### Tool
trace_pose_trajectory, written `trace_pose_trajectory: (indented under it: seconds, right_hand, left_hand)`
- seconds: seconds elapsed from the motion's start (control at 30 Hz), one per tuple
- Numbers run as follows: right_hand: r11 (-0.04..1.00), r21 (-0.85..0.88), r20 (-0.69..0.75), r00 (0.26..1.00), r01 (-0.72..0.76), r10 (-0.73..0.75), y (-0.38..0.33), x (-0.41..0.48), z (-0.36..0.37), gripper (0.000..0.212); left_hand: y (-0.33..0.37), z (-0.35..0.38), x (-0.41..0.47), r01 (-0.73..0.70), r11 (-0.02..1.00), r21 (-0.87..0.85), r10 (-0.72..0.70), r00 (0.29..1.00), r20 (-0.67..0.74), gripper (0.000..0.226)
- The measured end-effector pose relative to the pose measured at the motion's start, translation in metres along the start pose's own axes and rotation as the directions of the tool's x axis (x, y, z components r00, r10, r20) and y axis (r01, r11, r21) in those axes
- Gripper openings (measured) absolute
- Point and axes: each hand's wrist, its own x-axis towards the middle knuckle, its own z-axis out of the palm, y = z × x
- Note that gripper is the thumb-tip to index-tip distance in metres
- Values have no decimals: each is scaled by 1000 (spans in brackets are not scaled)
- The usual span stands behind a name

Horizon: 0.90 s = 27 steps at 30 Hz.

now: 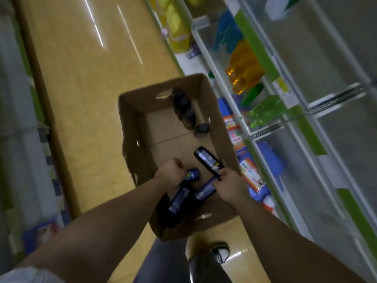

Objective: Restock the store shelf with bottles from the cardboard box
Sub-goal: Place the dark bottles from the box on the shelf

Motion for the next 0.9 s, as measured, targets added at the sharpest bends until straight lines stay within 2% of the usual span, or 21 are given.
trace_pose_trajectory:
  seconds: [0.07, 0.23, 0.37, 0.47, 0.57, 0.67, 0.77, 0.83, 0.9]
  right_hand:
    - [997, -25, 33, 997, -72, 72, 8, 22, 17, 46]
    - [962, -125, 85, 963, -244, 256, 29, 68, 55, 43]
    - [907, 45, 112, 905, -418, 411, 41, 95, 81, 57]
    - [817, 235, 102, 849, -527, 518, 50, 115, 92, 70]
    - [764, 297, 102, 815, -572, 570, 59, 132, 98, 70]
    - [741, 321, 82, 797, -590, 599, 62, 143, 104, 66]
    - [740, 335, 32, 792, -583, 610, 62, 143, 113, 64]
    - [722, 373, -11, 775, -583, 632, 64, 141, 118, 67]
    - [708, 401, -14, 769, -581, 639, 67, 142, 120, 67]
  left_hand:
    - [-4, 15, 17, -14, 997, 70, 12, 999, 34, 33]
    - [-24, 38, 56, -46, 948, 316, 27, 998, 65, 49]
    - [-37, 46, 80, -55, 893, 446, 38, 998, 49, 56]
    - [-38, 57, 94, -127, 874, 468, 126, 991, 35, 59]
    - [-31, 68, 103, -229, 846, 482, 237, 971, 46, 64]
    - [-17, 80, 110, -375, 797, 474, 417, 909, 18, 75]
    - [3, 92, 120, -520, 638, 568, 641, 768, -16, 80]
    - [16, 101, 128, -552, 524, 649, 694, 718, 50, 84]
    - [23, 107, 134, -567, 441, 696, 680, 717, 153, 83]
